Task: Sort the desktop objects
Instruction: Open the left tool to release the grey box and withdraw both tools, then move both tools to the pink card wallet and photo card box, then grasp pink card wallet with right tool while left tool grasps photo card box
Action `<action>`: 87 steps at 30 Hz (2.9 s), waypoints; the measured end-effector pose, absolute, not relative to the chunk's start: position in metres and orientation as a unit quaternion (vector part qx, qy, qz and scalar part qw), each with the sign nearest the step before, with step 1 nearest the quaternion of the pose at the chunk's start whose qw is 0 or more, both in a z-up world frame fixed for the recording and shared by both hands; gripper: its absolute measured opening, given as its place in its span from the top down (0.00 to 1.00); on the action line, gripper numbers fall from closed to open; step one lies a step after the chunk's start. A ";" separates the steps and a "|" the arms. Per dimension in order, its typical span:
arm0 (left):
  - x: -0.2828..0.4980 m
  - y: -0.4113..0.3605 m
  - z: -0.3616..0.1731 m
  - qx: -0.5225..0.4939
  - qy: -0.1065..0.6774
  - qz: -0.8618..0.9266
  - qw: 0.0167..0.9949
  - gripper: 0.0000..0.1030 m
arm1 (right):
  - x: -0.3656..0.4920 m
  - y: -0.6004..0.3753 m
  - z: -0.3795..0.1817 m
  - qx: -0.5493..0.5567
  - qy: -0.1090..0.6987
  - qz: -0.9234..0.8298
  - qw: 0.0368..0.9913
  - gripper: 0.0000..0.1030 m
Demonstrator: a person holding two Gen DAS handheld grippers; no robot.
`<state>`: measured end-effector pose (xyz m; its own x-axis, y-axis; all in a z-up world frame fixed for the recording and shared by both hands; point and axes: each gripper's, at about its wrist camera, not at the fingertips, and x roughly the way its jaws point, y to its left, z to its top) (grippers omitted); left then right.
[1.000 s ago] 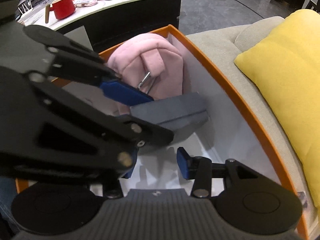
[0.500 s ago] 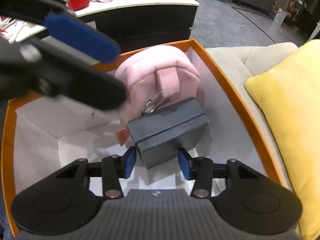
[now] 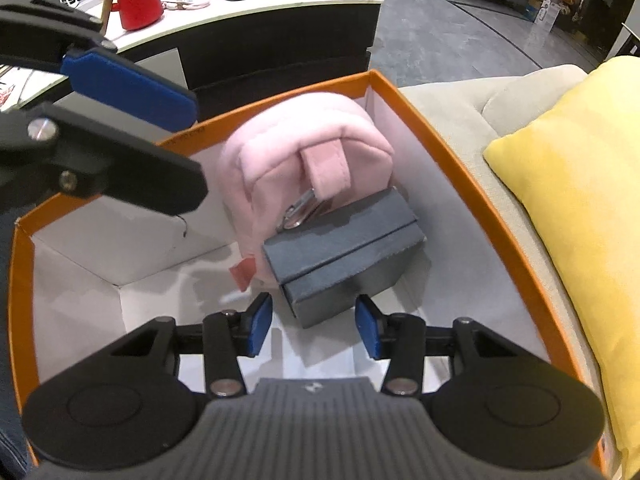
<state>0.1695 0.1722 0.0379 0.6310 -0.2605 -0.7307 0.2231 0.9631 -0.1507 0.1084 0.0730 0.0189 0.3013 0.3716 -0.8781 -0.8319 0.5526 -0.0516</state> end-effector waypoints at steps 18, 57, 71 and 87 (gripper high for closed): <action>0.151 0.108 0.081 0.012 0.375 -0.206 0.904 0.59 | 0.060 -0.064 0.118 -0.156 0.400 0.301 0.852 0.53; 0.411 -0.109 -0.078 0.031 0.634 -0.267 0.725 0.42 | 0.204 -0.234 -0.011 -0.084 0.574 0.075 0.811 0.41; 0.419 -0.133 -0.098 0.046 0.684 -0.270 0.676 0.37 | 0.199 -0.236 -0.029 -0.106 0.577 0.058 0.808 0.30; 0.383 -0.143 -0.057 0.086 0.602 -0.285 0.741 0.85 | 0.204 -0.261 0.007 -0.014 0.583 0.043 0.811 0.65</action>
